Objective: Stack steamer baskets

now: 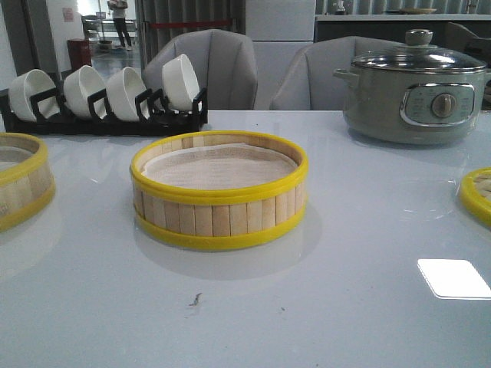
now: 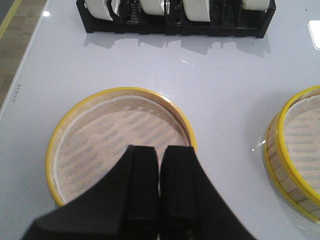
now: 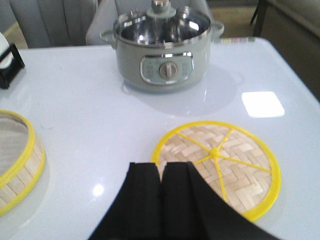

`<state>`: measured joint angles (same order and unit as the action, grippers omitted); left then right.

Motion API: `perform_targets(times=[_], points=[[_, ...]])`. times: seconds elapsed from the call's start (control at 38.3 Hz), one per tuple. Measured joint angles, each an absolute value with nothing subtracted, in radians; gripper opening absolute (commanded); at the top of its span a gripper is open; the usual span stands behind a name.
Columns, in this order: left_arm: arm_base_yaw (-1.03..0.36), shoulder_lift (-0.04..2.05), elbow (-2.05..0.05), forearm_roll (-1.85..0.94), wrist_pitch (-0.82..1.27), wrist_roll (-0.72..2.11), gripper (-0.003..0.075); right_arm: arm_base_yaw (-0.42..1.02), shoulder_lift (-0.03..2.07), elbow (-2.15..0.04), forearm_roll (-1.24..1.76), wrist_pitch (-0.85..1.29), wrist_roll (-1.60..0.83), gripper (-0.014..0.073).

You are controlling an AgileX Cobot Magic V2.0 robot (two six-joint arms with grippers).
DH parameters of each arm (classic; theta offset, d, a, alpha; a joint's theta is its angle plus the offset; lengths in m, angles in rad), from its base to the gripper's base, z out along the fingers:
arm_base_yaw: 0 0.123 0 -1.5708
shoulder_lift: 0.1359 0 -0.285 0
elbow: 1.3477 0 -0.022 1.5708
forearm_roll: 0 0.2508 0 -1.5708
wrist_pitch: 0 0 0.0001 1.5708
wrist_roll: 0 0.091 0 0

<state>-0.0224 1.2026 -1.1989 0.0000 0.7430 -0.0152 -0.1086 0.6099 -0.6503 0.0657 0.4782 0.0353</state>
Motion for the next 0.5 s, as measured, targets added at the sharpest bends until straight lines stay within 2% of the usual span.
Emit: perform_targets(times=[0.16, 0.5], points=[[-0.022, 1.203, -1.199, 0.0, 0.765, -0.015, 0.0085, -0.109, 0.868, -0.816, 0.066, 0.545, 0.037, 0.0056], [-0.022, 1.203, -1.199, 0.0, 0.798, -0.015, 0.0085, -0.109, 0.931, -0.839, 0.067, 0.512, 0.037, 0.0056]])
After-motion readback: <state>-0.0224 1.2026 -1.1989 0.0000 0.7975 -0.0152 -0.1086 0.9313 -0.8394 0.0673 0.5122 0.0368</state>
